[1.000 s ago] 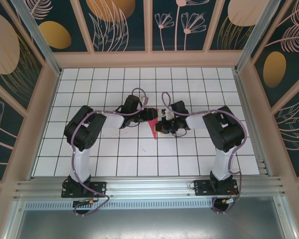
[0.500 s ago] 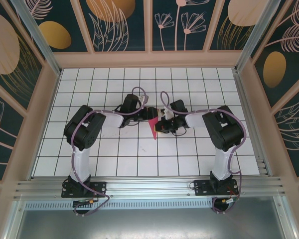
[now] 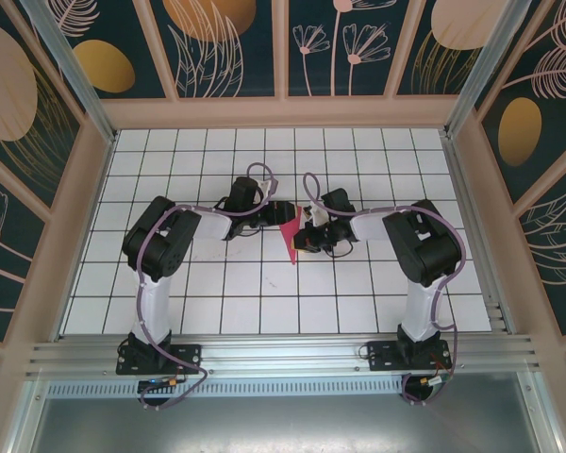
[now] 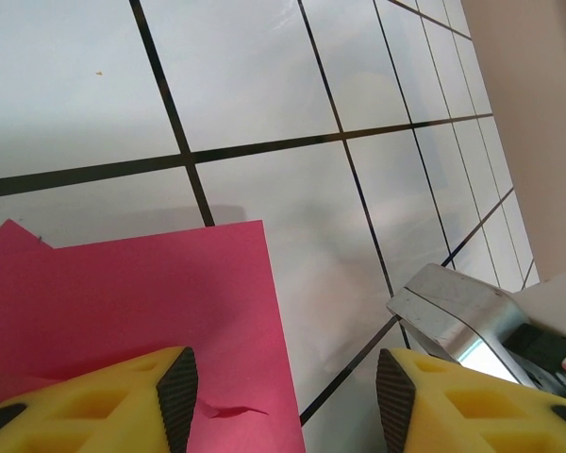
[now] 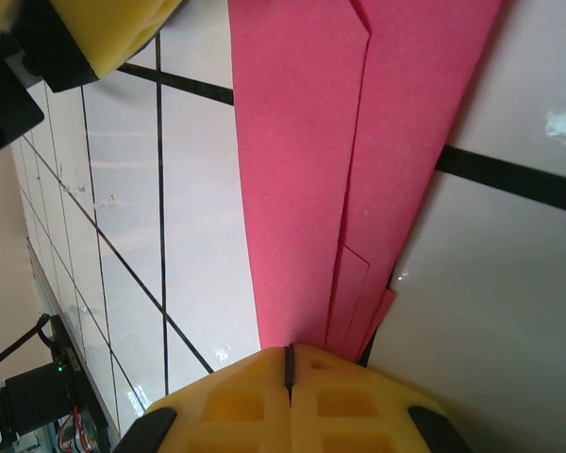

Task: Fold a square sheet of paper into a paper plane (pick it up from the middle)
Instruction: Fold the wing for the fifth time at the center of the table.

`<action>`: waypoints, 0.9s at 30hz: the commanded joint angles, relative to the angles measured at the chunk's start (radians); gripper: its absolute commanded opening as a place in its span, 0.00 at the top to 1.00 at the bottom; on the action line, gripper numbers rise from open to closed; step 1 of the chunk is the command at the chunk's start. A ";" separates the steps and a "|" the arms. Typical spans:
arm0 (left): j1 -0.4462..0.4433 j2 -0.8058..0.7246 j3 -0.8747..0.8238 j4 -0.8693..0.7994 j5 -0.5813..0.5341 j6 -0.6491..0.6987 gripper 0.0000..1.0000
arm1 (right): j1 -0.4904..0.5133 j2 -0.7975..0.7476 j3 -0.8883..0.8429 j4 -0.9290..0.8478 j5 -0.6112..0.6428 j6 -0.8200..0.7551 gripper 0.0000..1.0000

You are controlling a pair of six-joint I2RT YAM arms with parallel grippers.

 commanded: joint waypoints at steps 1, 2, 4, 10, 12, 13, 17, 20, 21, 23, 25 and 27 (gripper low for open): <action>0.007 0.050 0.000 0.001 -0.009 0.018 0.44 | -0.025 0.070 -0.034 -0.166 0.165 -0.049 1.00; 0.009 0.046 0.002 -0.002 -0.009 0.019 0.44 | -0.025 0.070 -0.034 -0.170 0.167 -0.051 1.00; 0.014 0.038 0.012 -0.013 -0.012 0.024 0.44 | -0.025 0.069 -0.033 -0.175 0.170 -0.055 1.00; 0.038 0.022 0.049 -0.042 -0.012 0.044 0.43 | -0.025 0.067 -0.037 -0.177 0.167 -0.058 1.00; 0.040 0.028 0.057 -0.044 -0.008 0.044 0.43 | -0.025 0.067 -0.035 -0.175 0.164 -0.058 1.00; 0.040 0.035 0.060 -0.044 -0.006 0.043 0.43 | -0.025 0.069 -0.035 -0.175 0.164 -0.058 1.00; 0.040 0.053 0.060 -0.022 0.007 0.028 0.43 | -0.025 0.070 -0.031 -0.177 0.160 -0.057 1.00; 0.040 0.060 0.057 -0.024 -0.001 0.029 0.43 | -0.025 0.074 -0.031 -0.178 0.158 -0.061 1.00; 0.040 0.064 0.056 -0.024 -0.003 0.030 0.43 | -0.024 0.074 -0.032 -0.178 0.157 -0.061 1.00; 0.040 0.074 0.059 -0.028 -0.006 0.031 0.43 | -0.025 0.073 -0.032 -0.181 0.154 -0.063 1.00; 0.046 0.081 0.063 -0.032 -0.007 0.033 0.43 | -0.025 0.073 -0.032 -0.181 0.154 -0.064 1.00; 0.050 0.082 0.066 -0.027 -0.003 0.028 0.43 | -0.025 0.074 -0.034 -0.184 0.153 -0.066 1.00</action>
